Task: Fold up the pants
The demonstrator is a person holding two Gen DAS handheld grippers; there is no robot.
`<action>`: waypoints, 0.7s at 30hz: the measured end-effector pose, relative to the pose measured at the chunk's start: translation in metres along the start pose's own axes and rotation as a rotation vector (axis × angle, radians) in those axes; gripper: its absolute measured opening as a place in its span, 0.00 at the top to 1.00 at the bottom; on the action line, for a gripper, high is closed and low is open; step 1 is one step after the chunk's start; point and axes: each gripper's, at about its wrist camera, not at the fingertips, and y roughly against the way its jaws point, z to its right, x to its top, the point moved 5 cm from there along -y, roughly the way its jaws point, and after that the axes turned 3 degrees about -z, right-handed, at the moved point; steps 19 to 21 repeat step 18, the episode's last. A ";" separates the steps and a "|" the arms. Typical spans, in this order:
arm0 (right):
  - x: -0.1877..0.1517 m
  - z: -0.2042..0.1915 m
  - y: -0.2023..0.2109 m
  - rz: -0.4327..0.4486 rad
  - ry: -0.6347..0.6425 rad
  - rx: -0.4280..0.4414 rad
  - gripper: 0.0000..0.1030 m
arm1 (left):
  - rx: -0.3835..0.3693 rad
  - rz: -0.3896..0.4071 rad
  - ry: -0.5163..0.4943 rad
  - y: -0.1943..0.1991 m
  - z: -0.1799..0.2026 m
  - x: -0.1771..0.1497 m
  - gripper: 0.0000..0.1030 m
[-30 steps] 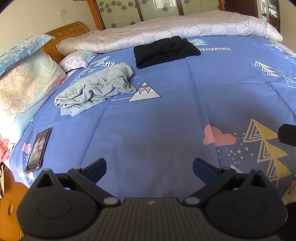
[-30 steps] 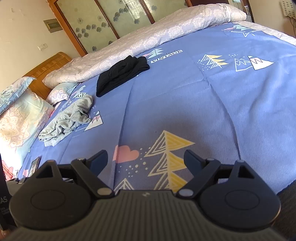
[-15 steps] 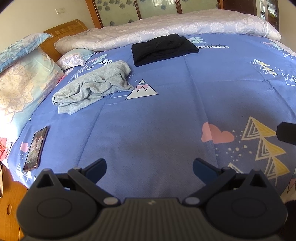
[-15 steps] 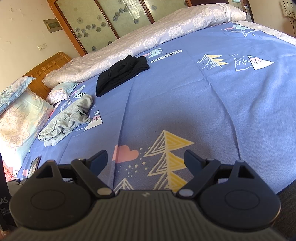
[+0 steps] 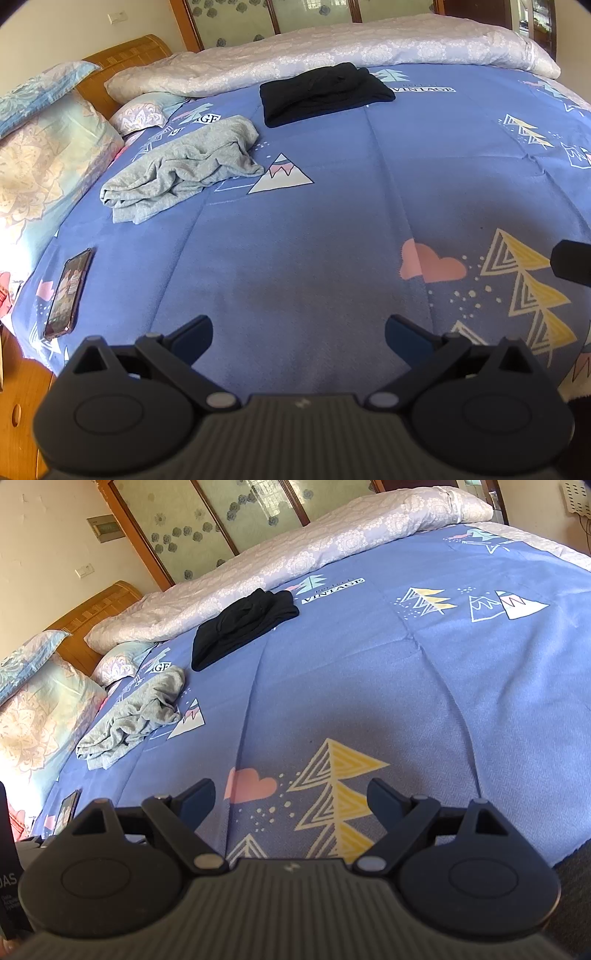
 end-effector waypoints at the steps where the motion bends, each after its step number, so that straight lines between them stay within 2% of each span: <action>1: 0.000 0.000 0.000 0.000 0.000 0.000 0.12 | -0.001 -0.001 0.001 0.000 0.000 0.000 0.00; 21: 0.000 0.001 0.000 -0.001 0.002 0.001 0.12 | -0.050 -0.007 0.009 0.001 0.002 -0.001 0.00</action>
